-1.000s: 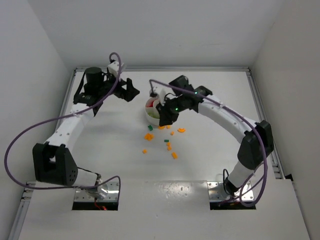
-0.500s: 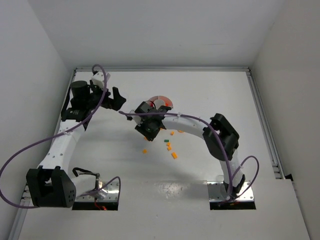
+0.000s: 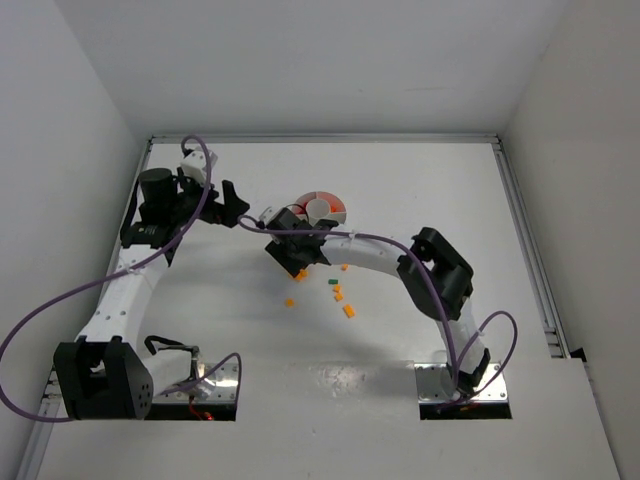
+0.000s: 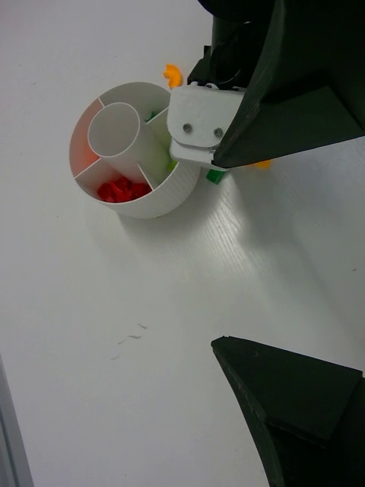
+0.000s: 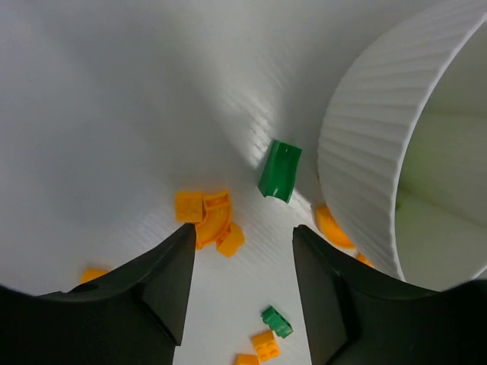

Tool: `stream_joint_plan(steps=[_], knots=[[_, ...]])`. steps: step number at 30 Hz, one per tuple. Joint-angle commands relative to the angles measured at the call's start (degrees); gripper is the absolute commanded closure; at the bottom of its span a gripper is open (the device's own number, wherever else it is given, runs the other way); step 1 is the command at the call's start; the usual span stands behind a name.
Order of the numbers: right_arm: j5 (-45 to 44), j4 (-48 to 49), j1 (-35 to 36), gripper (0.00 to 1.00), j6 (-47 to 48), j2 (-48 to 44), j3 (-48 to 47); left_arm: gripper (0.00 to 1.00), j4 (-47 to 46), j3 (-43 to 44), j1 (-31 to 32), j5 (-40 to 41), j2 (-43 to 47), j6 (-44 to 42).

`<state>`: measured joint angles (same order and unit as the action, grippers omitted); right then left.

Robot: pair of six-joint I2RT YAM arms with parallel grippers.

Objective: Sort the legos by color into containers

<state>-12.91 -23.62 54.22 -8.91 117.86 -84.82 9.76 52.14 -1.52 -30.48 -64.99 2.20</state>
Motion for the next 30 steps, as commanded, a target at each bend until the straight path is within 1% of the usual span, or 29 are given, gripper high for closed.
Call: stream_joint_plan(steps=[1, 6, 9, 10, 13, 23, 26, 30], knots=[[-3.70, 4.02, -0.34, 0.45, -1.29, 0.17, 0.79, 0.01, -2.20, -0.20, -0.85, -1.69, 1.45, 0.18], [-3.70, 4.02, -0.87, 0.45, -1.90, 1.31, 0.79, 0.01, -2.73, -0.20, -1.38, -2.30, 1.45, -0.35], [-3.09, 4.02, -0.87, 0.50, -2.43, 2.45, 0.18, 0.01, -3.26, -0.20, -1.38, -2.92, 0.92, -0.35], [-3.09, 4.02, -0.87, 0.53, -2.43, 2.46, -0.34, 0.01, -3.26, -0.20, -1.38, -2.92, 0.92, -0.35], [-1.95, 4.02, -1.39, 0.58, -2.43, 2.99, -0.35, 0.01, -3.26, -0.20, -1.38, -2.92, 0.92, -0.35], [-1.95, 2.87, -2.45, 0.58, -2.96, 6.06, -3.34, 0.01, -3.78, -0.20, -1.38, -3.45, 0.40, -1.41], [-1.95, 2.35, -2.98, 0.54, -3.57, 6.68, -3.95, 0.01, -4.31, -0.20, -1.38, -3.97, -0.13, -1.41], [-1.42, 1.82, -3.59, 0.54, -3.57, 7.20, -4.48, 0.01, -4.31, -0.20, -1.38, -3.97, -0.66, -1.41]])
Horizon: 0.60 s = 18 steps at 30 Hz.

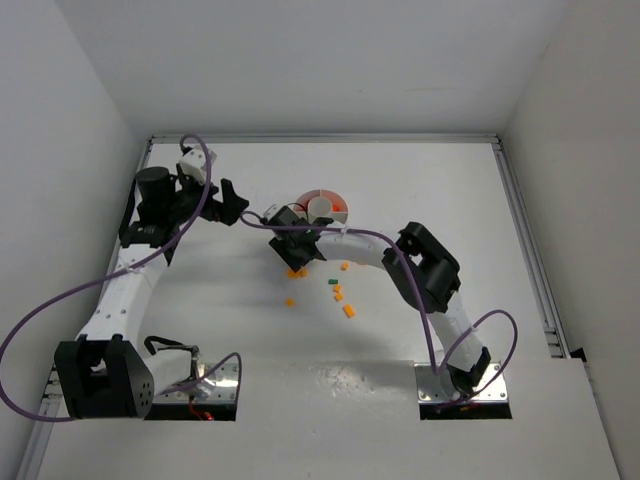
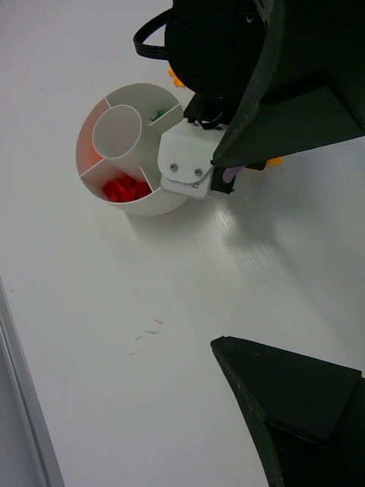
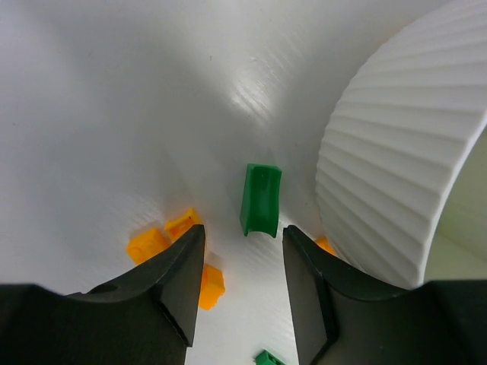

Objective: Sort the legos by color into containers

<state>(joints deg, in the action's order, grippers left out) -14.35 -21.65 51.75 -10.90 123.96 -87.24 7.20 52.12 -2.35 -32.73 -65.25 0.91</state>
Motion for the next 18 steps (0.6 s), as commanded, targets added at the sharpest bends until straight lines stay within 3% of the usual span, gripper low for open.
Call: stream_joint_plan(steps=[1, 10, 18], knots=[[0.02, -0.15, -1.12, 0.54, -1.58, 1.63, -2.05, 0.01, -1.75, -0.17, -0.55, -1.72, -0.40, -0.12], [2.48, -1.20, -2.87, 0.54, -2.11, 3.91, -3.72, 0.01, -1.75, 0.35, -0.55, -2.25, -1.54, -0.12], [4.67, -1.20, -3.93, 0.66, -2.11, 3.92, -3.55, 0.01, -1.75, 0.35, -0.55, -2.25, -2.07, -0.64]])
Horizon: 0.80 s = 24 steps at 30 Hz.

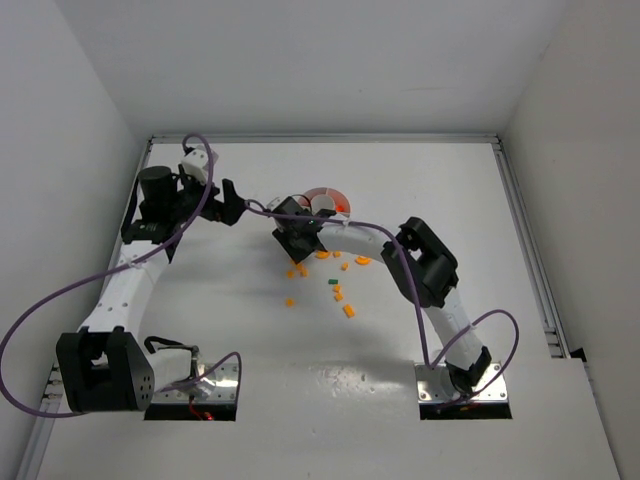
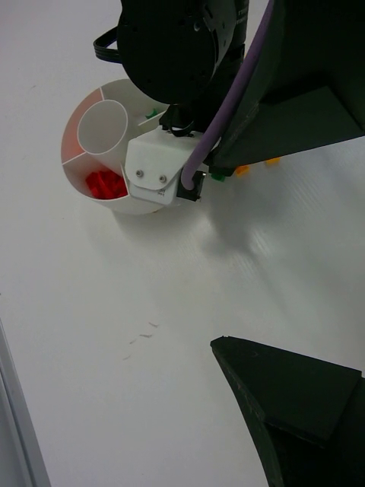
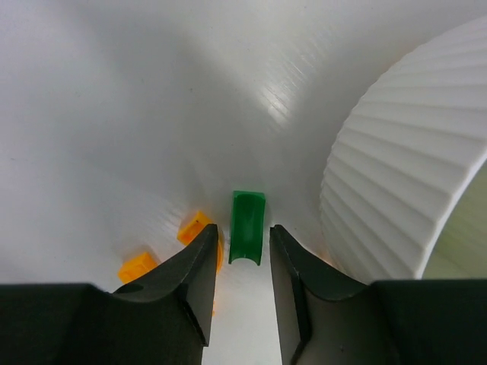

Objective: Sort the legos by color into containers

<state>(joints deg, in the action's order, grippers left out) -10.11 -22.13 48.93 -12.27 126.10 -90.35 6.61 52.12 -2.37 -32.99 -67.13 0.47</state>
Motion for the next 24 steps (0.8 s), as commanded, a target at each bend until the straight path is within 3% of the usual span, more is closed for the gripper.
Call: stream_joint_plan(steps=[1, 4, 12, 24], knots=[[0.44, -0.72, -1.11, 0.66, -0.74, 1.78, 0.08, 0.01, -1.16, 0.35, -0.53, -1.99, -0.19, -0.21], [0.44, -0.72, -1.11, 0.67, -0.74, 1.16, 0.78, 0.01, -1.16, 0.35, -0.53, -1.99, -0.19, -0.21], [1.14, -0.72, -1.11, 0.82, -0.12, -2.88, 1.31, 0.01, -1.16, 0.88, -0.53, -2.51, -0.19, -0.21], [2.73, -1.25, 0.03, 0.85, 5.68, -14.56, 2.89, 0.01, -1.16, 0.88, -0.53, -3.04, -0.19, -0.21]])
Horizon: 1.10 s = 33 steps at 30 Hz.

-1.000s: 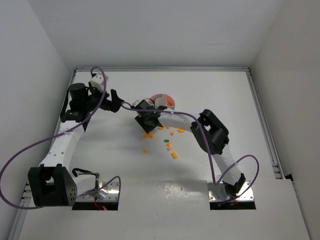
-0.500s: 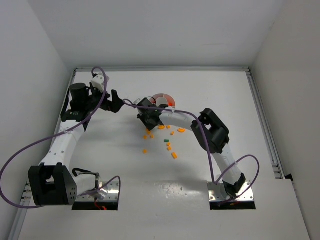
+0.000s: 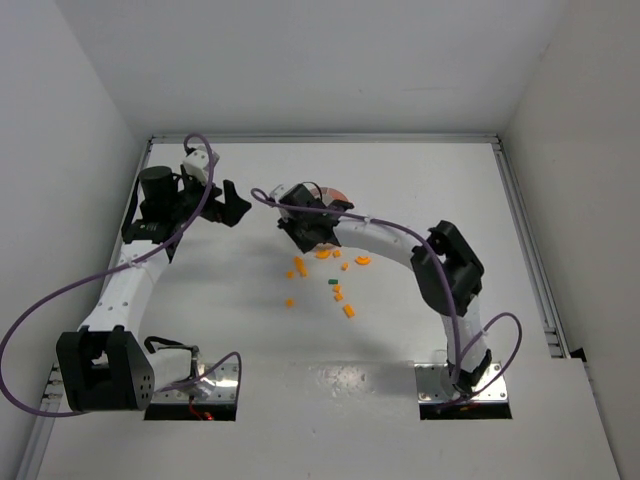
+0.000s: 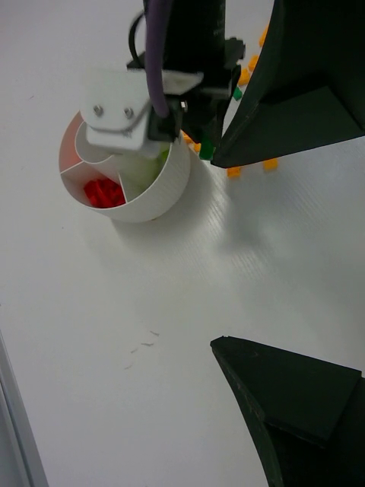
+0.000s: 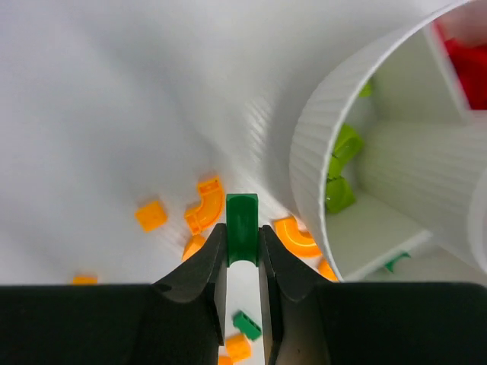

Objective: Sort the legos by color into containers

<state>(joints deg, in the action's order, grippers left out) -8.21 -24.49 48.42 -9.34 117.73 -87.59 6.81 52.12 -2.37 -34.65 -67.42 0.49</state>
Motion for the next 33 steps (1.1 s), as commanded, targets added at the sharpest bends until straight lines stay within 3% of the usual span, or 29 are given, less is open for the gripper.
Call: stream_joint_plan(steps=[1, 6, 10, 18, 33], knots=[[0.82, 1.11, 0.53, 0.85, 3.80, -6.81, 0.14, 0.01, -1.36, 0.88, -0.53, -1.38, 0.09, -0.23], [1.35, 1.11, -0.08, 0.87, 6.88, -13.82, 2.07, 0.01, -0.83, 1.41, -0.53, -1.38, 0.62, -0.76], [-3.82, 2.52, -1.22, 0.89, 10.39, -18.05, 5.67, 0.01, -0.83, 1.41, -0.53, -2.52, 0.62, -0.76], [-4.01, 3.66, -4.21, 0.90, 11.89, -22.63, 11.65, 0.01, -0.83, 2.46, -0.01, -3.05, -1.05, -0.76], [0.74, 4.28, -5.80, 0.87, 17.95, -18.68, 10.60, 0.01, -0.83, 2.46, 0.61, -2.52, -2.10, -0.23]])
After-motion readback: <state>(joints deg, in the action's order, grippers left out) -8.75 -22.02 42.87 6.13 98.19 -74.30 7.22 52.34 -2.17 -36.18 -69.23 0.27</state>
